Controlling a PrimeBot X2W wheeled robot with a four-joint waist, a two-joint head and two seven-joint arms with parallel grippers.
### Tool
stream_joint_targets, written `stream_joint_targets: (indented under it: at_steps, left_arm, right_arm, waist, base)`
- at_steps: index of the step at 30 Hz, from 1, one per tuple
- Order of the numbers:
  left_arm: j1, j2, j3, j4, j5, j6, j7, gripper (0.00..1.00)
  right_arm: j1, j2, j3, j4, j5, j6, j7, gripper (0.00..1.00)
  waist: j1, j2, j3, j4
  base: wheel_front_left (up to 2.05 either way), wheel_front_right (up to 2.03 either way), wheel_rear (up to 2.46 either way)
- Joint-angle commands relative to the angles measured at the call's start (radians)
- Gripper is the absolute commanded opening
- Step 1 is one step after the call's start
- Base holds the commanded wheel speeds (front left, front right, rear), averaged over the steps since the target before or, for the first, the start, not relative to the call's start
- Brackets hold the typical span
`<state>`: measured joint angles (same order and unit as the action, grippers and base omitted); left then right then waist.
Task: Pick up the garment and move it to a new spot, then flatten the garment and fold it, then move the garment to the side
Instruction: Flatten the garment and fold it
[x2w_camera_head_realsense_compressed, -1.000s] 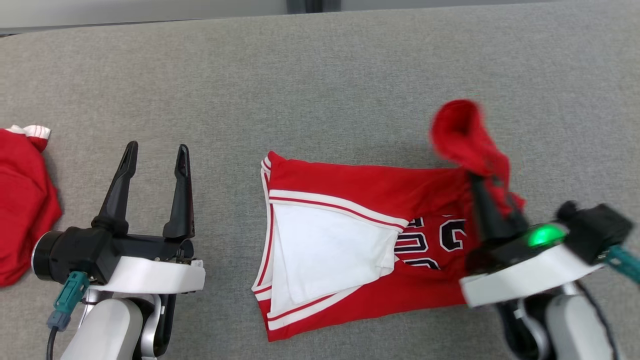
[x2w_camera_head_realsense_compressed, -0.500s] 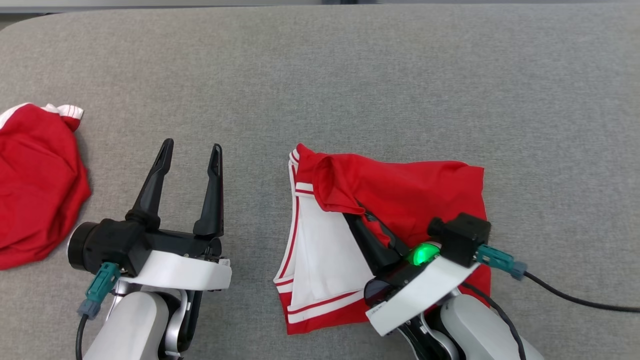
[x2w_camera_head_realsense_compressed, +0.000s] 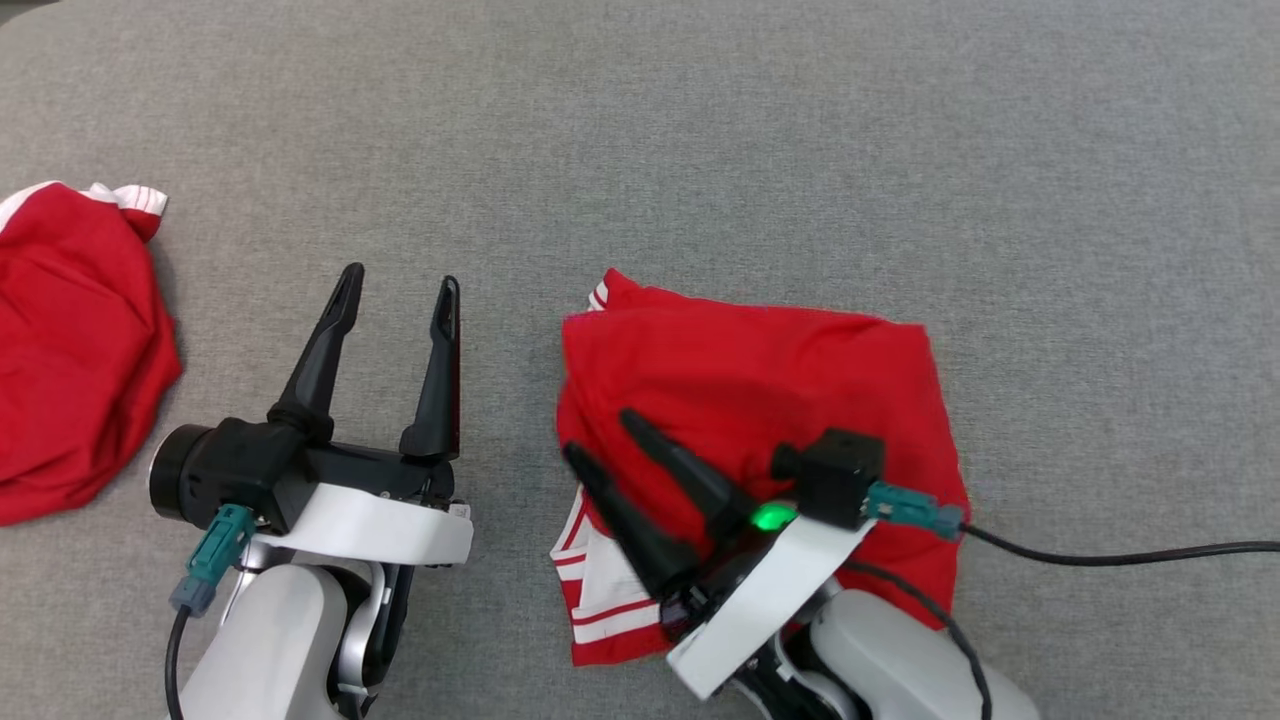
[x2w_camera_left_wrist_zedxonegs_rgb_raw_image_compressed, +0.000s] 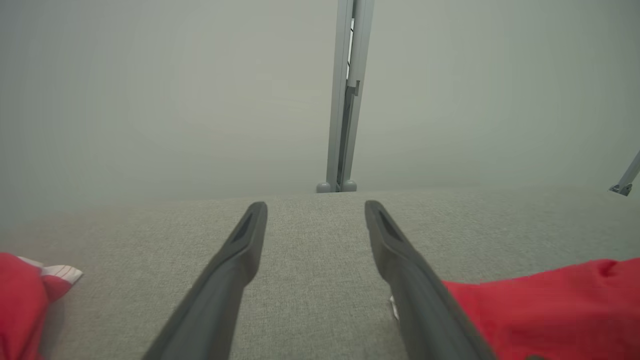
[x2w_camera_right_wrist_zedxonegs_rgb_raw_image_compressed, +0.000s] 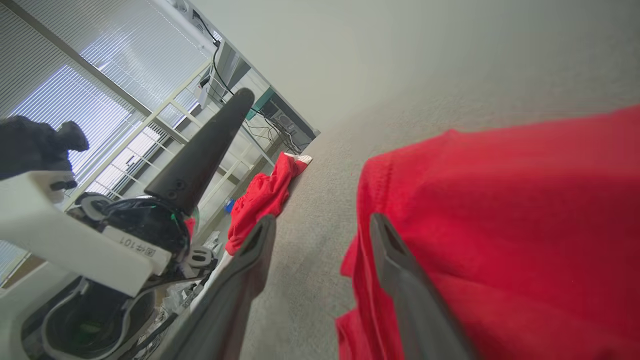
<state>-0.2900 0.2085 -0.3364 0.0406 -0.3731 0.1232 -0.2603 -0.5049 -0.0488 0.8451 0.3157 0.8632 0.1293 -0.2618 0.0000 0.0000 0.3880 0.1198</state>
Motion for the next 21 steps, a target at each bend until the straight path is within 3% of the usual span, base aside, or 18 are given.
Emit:
stream_joint_targets:
  at_steps: [1, 5, 9, 17, 18, 21]
  left_arm:
    - [-0.009, 0.001, 0.006, 0.003, 0.004, -0.006, -0.003, 1.00]
    - [-0.014, 0.001, 0.019, 0.005, 0.013, -0.011, -0.003, 1.00]
    - [-0.010, 0.003, 0.032, 0.000, 0.020, -0.014, -0.003, 1.00]
    - [0.017, 0.018, 0.067, -0.010, 0.026, -0.003, -0.003, 1.00]
    - [0.020, 0.022, 0.076, -0.016, 0.027, 0.000, -0.003, 1.00]
    - [0.027, 0.028, 0.087, -0.023, 0.031, 0.004, -0.003, 1.00]
  right_arm:
    - [-0.008, -0.004, 0.016, 0.000, 0.011, 0.003, -0.005, 1.00]
    - [-0.030, -0.005, 0.077, -0.023, 0.022, 0.003, -0.006, 1.00]
    - [-0.035, -0.005, 0.034, -0.076, -0.036, 0.003, -0.005, 1.00]
    - [0.133, -0.005, -0.285, -0.339, -0.180, 0.003, -0.004, 1.00]
    - [0.177, -0.005, -0.378, -0.401, -0.202, 0.003, 0.003, 1.00]
    - [0.225, -0.005, -0.511, -0.469, -0.248, 0.003, 0.017, 1.00]
  waist:
    - [0.0000, 0.0000, 0.001, -0.005]
    - [0.0000, 0.0000, 0.004, -0.022]
    - [0.0000, 0.0000, 0.005, -0.040]
    - [0.0000, 0.0000, -0.006, -0.087]
    - [0.0000, 0.0000, -0.008, -0.097]
    - [0.0000, 0.0000, -0.014, -0.113]
  base:
    - [0.00, 0.00, 0.00]
    - [0.00, 0.00, 0.00]
    - [0.00, 0.00, 0.00]
    - [0.00, 0.00, 0.00]
    - [0.00, 0.00, 0.00]
    - [0.00, 0.00, 0.00]
